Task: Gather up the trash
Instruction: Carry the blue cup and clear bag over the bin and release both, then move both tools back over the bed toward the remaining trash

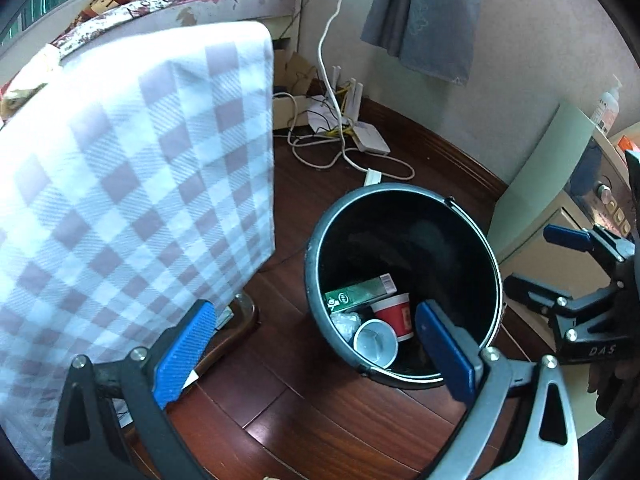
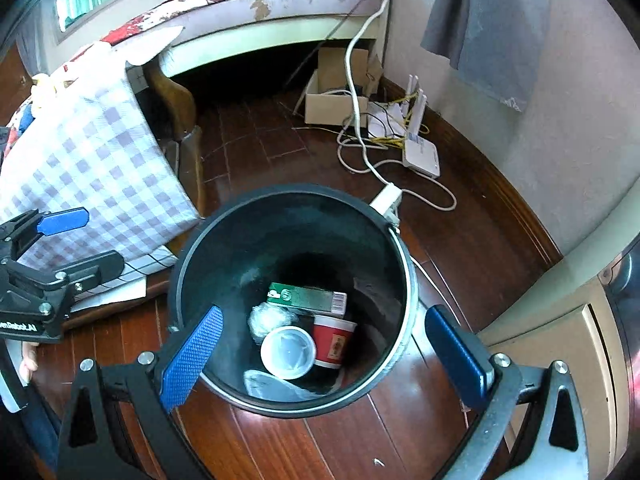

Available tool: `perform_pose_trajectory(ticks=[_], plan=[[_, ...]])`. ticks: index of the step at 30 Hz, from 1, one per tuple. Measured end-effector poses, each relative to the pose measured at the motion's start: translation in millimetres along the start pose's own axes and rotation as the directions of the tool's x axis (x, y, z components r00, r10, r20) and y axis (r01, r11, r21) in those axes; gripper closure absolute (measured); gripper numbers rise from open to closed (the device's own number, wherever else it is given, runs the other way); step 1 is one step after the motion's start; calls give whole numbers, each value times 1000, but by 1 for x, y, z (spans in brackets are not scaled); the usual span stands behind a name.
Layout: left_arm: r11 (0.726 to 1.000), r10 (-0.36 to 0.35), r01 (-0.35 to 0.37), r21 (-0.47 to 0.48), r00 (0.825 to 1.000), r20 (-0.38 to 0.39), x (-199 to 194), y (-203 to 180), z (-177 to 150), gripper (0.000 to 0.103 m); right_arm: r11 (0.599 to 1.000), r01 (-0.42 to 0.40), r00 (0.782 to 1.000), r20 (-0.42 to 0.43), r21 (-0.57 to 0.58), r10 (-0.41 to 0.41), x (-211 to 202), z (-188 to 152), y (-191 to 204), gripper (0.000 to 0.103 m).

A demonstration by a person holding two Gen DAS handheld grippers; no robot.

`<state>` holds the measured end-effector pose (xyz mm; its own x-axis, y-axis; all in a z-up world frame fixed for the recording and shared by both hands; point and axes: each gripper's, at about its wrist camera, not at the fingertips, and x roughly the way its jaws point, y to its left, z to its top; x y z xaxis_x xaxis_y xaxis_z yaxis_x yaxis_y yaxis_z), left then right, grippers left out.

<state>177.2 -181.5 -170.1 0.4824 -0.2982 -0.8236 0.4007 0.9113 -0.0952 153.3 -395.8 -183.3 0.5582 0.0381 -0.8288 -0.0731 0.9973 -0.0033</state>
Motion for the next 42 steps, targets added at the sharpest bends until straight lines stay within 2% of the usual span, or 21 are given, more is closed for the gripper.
perform_pose_trajectory(ticks=[12,20,32,42], plan=[[999,42,-40,-36,998,57,-46,21,-10,2,999,-31,997,72,-27,33,-40,12,38,1],[993,88,-77,-87,987,135,-92,48,-11,2,996,-76,986,148,-43,82,-78,31,70,1],[964,208,-158,-215,950,233,-151,111,-21,1,974,-176,953,222,-141,204,-105,72,152,1],[916,318,-231,-327,916,245,-180,192,-38,1,956,-216,927,266,-201,265,-102,105,226,1]])
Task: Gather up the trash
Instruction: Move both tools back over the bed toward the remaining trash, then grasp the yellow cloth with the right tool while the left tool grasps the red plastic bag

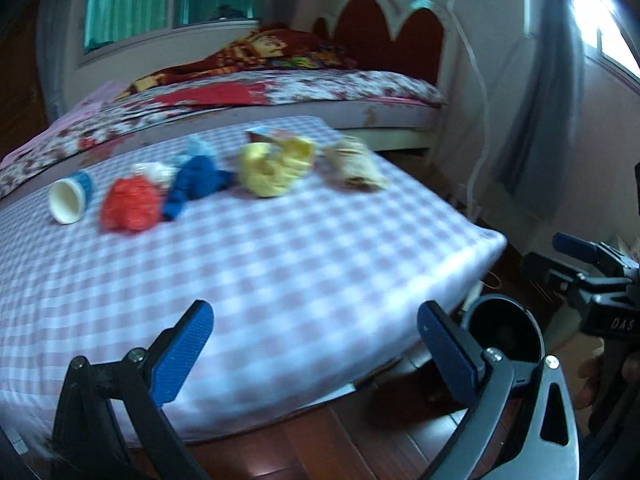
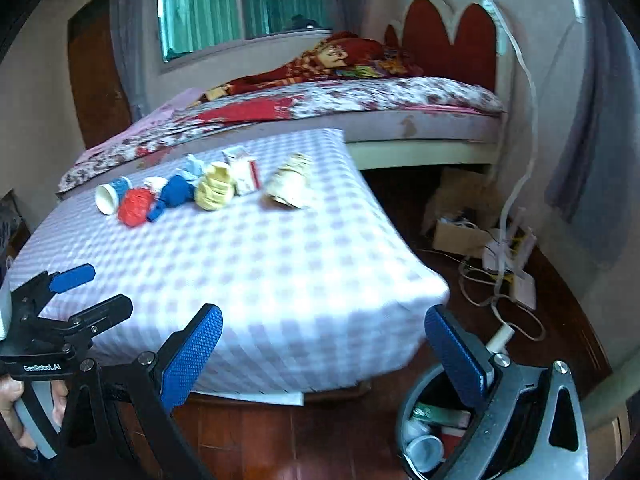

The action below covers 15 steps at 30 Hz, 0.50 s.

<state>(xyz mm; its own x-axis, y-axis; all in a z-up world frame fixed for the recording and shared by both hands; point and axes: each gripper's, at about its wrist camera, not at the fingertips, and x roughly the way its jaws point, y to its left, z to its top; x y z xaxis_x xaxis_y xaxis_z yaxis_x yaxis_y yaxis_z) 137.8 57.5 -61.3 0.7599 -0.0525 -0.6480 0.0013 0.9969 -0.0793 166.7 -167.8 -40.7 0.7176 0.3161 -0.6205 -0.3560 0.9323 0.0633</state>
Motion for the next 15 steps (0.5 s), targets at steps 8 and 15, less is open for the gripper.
perform_pose_trajectory(ticks=[8,15], plan=[[989,105,-104,-106,994,5,0,79,8,4,998,-48,999,-5,-36,48,36,41,45,1],[963,150,-150,-224,989,-13,20,145,26,9,990,-116,993,-22,-80,115,85,80,94,1]])
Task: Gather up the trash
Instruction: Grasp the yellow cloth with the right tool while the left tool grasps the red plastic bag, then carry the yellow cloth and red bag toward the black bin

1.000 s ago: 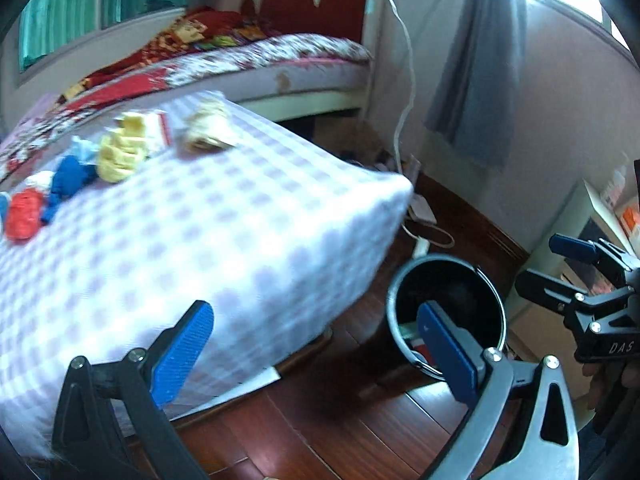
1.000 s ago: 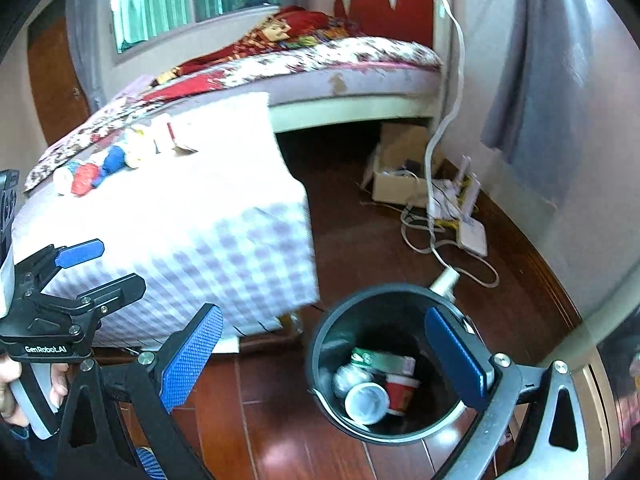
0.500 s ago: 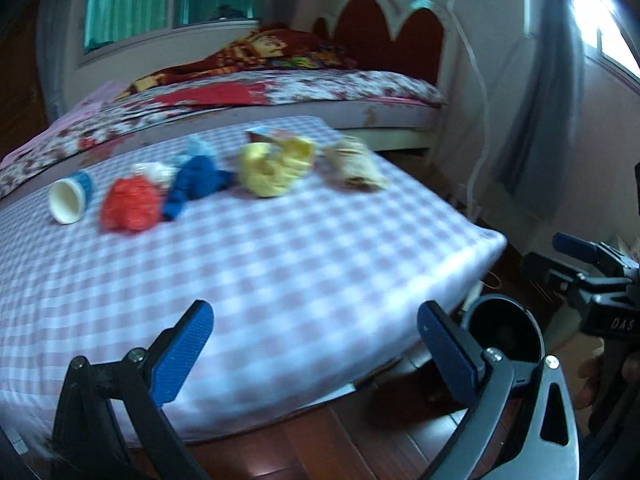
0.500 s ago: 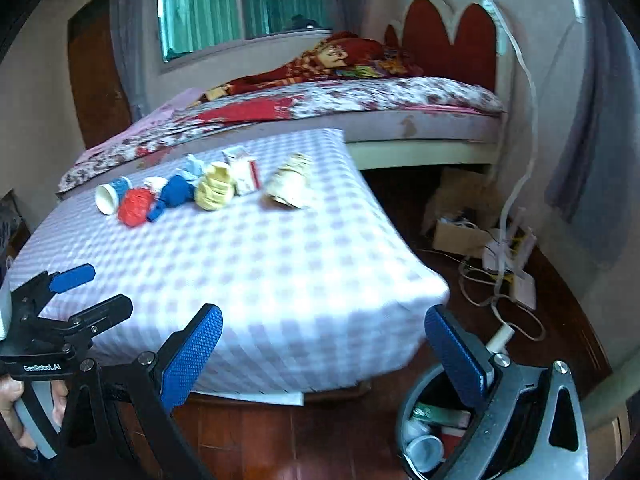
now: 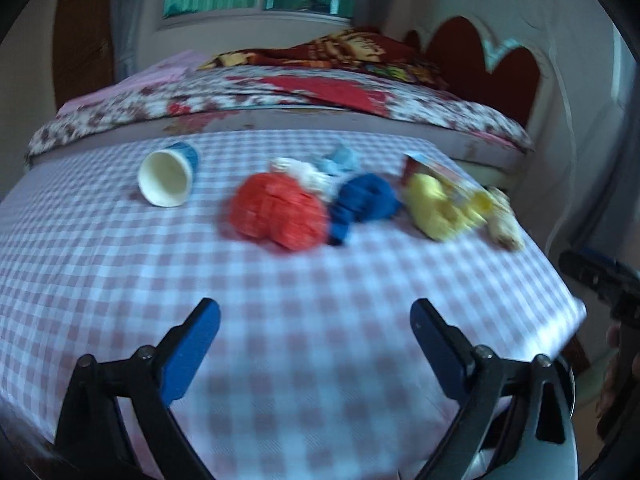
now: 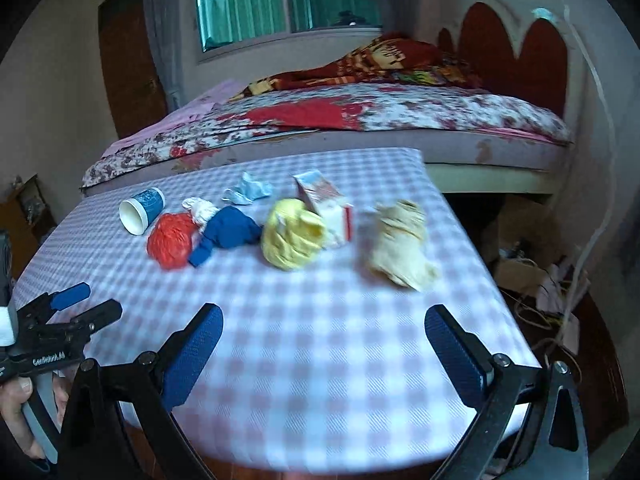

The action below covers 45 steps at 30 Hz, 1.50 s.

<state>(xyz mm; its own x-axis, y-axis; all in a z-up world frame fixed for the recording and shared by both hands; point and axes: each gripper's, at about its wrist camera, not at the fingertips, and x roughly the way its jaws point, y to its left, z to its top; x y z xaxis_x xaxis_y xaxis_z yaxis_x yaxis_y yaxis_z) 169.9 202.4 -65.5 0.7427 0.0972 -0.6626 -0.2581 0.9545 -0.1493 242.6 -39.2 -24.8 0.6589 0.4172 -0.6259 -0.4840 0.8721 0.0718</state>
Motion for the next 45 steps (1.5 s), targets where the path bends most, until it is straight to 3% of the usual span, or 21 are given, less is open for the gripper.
perform_pose_trajectory(ticks=[4,7,9,16,19,23,26,31,33,45], plan=[[998,20,-21,-52,1000,-20,32,22,21,12,1000,12,999,-51,-18,-13,44,17,18,1],[998,54,-55,-25,998,-37,53,23,32,14,1000,16,997,-76,-5,-17,70,24,21,3],[998,60,-60,-6,997,-47,67,21,39,17,1000,15,994,-105,8,-14,90,31,20,10],[997,71,-72,-14,992,-106,100,28,55,22,999,18,984,-180,51,-8,131,42,16,19],[998,55,-59,-23,989,-138,110,31,57,32,996,-12,979,-201,93,31,140,41,12,26],[1000,18,-20,-12,988,-153,113,31,54,69,993,-53,980,-187,103,71,139,40,16,50],[1000,5,-7,-8,990,-138,107,30,53,79,995,-50,981,-184,83,65,135,38,22,56],[1000,17,-16,22,997,-69,77,28,49,80,996,-63,987,-143,69,73,116,33,22,61],[999,16,-14,32,999,-46,63,26,46,80,996,-69,990,-122,60,76,104,29,22,68],[996,-30,29,83,1000,7,8,-16,28,80,996,-85,996,-12,21,85,28,17,18,71]])
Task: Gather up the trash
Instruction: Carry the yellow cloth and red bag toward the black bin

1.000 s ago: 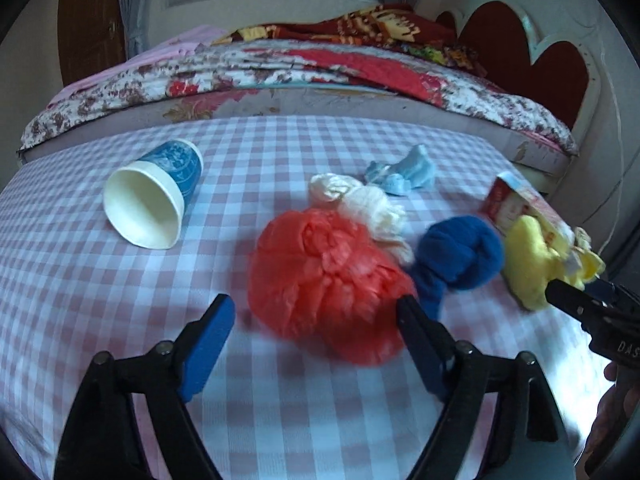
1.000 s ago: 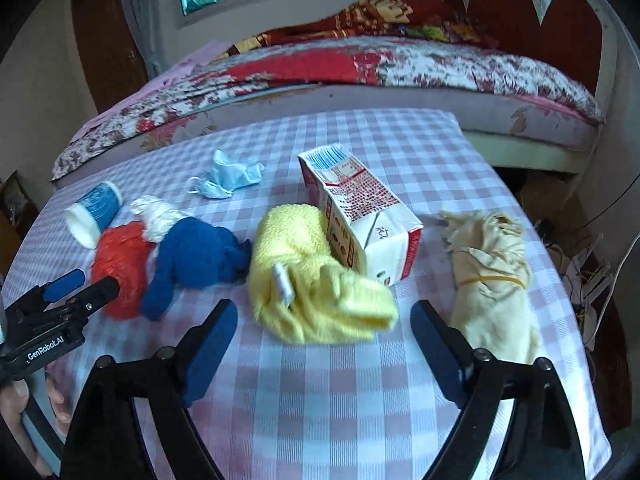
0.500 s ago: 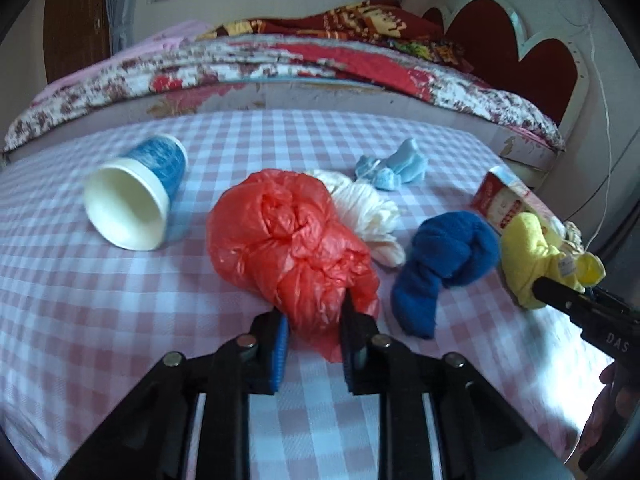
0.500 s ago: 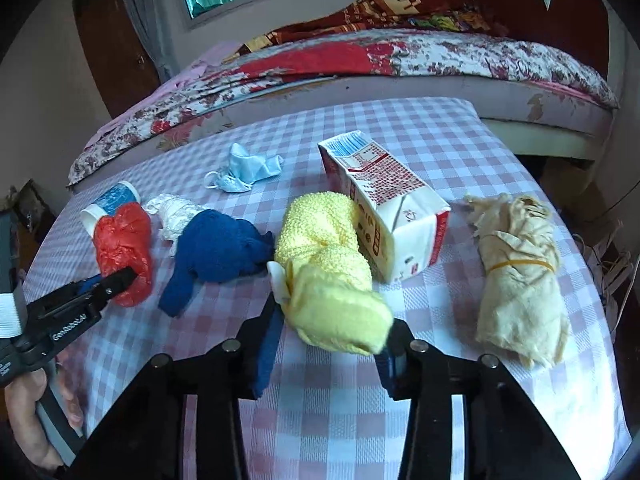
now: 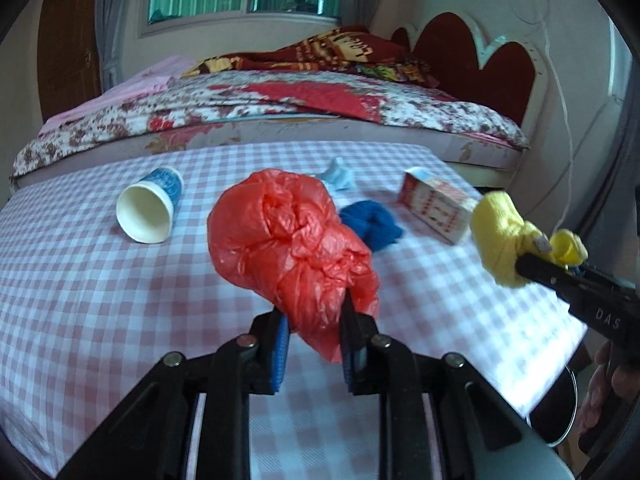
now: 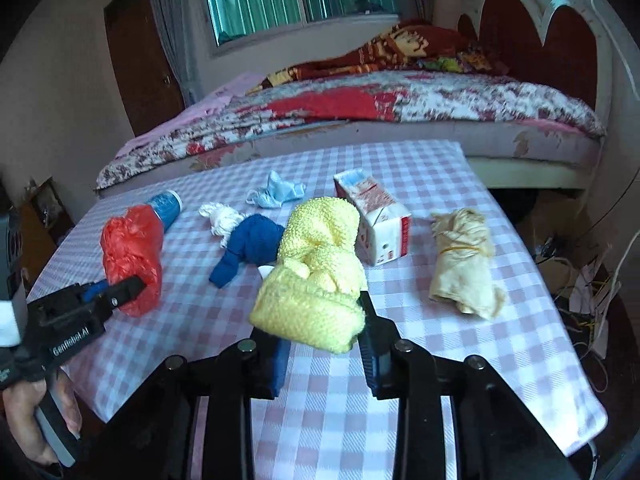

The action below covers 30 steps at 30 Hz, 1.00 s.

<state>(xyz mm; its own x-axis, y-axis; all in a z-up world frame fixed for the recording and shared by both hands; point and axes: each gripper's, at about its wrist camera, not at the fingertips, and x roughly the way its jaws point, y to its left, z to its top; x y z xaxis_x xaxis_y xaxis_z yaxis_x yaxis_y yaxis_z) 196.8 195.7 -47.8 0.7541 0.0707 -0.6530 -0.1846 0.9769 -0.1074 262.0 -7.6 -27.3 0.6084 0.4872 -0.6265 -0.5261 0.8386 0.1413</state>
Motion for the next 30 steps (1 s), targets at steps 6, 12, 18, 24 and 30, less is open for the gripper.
perform_pose_trajectory(ticks=[6,12,18,24,30], plan=[[998,-43,42,47,999,27,-21,-30,-9,80,1000,12,999,47,8,-13,-44,-12,-14,71],[991,-86,81,111,995,48,-39,-70,-17,80,998,45,995,89,43,-48,-88,-33,-36,71],[974,-150,139,176,988,48,-52,-112,-27,80,994,83,988,129,70,-91,-129,-51,-58,71],[955,-202,189,229,979,34,-58,-151,-39,80,987,125,979,148,100,-139,-161,-66,-80,71],[931,-253,240,274,968,11,-59,-185,-49,80,977,166,971,149,131,-185,-181,-83,-102,71]])
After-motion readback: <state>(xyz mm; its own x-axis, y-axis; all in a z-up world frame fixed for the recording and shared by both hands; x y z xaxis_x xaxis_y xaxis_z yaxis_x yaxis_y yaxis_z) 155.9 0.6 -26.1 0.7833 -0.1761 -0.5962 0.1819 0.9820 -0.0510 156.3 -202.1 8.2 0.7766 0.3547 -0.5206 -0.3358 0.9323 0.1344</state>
